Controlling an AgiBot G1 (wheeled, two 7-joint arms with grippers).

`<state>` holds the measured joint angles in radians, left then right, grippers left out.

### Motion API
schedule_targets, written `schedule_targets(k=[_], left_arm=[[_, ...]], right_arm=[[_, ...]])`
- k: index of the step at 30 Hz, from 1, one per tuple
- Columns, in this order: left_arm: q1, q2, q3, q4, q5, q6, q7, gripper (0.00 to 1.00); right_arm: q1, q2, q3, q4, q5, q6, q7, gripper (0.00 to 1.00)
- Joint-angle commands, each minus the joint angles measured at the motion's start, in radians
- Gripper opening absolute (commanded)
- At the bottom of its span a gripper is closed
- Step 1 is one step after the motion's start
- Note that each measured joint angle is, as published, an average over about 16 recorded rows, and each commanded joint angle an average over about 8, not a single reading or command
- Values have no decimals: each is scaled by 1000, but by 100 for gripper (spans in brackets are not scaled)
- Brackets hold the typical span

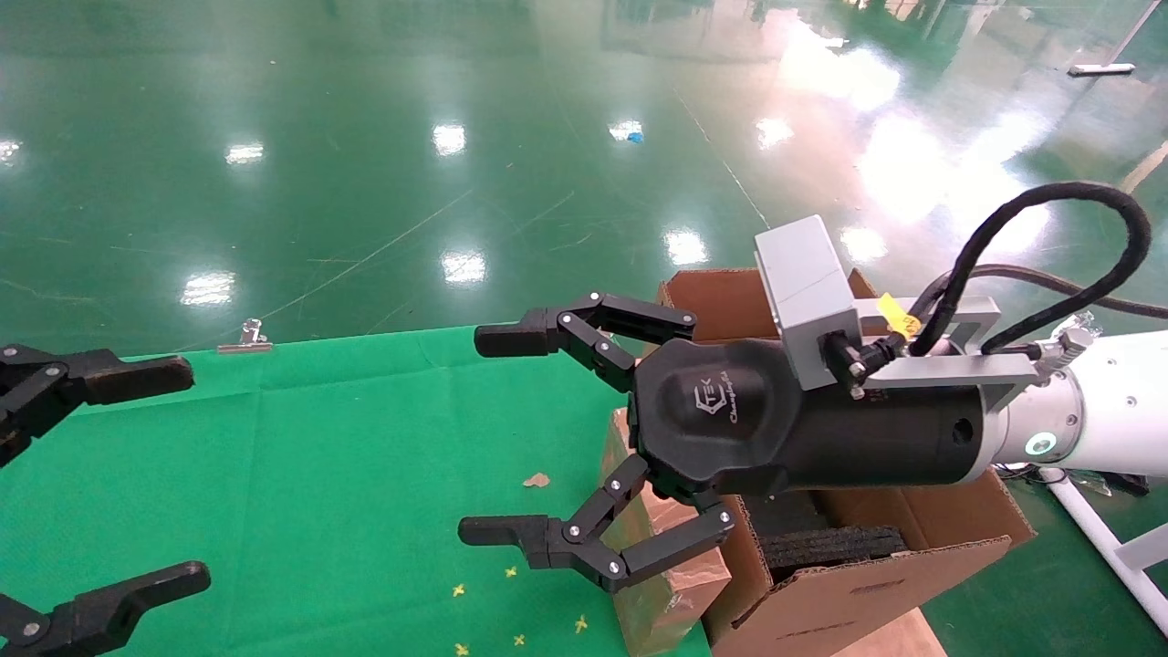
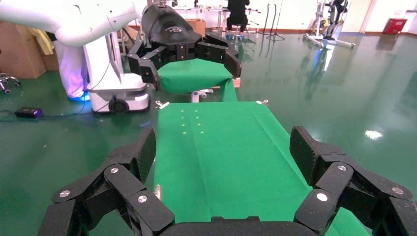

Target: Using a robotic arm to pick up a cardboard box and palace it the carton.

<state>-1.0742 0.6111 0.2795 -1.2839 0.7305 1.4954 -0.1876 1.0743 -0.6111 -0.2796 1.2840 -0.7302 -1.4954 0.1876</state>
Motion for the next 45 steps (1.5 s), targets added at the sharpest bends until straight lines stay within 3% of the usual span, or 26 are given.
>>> schedule_targets(k=[1, 17, 23, 32, 41, 45], left_arm=[[0, 0, 0, 0, 0, 0, 0, 100], [0, 0, 0, 0, 0, 0, 0, 100], [0, 0, 1, 1, 0, 0, 0, 100], [-1, 0, 1, 1, -1, 0, 1, 100], [-1, 0, 2, 1, -1, 0, 1, 100], [-1, -1, 2, 1, -1, 0, 1, 100]], right_arm=[[0, 0, 0, 0, 0, 0, 0, 100], [2, -1, -5, 7, -8, -1, 2, 100], [60, -16, -68, 47, -108, -10, 65, 100], [363, -186, -387, 69, -465, -80, 296, 100], [646, -281, -736, 68, -711, -91, 492, 100], [793, -298, -880, 71, -767, -92, 567, 100]])
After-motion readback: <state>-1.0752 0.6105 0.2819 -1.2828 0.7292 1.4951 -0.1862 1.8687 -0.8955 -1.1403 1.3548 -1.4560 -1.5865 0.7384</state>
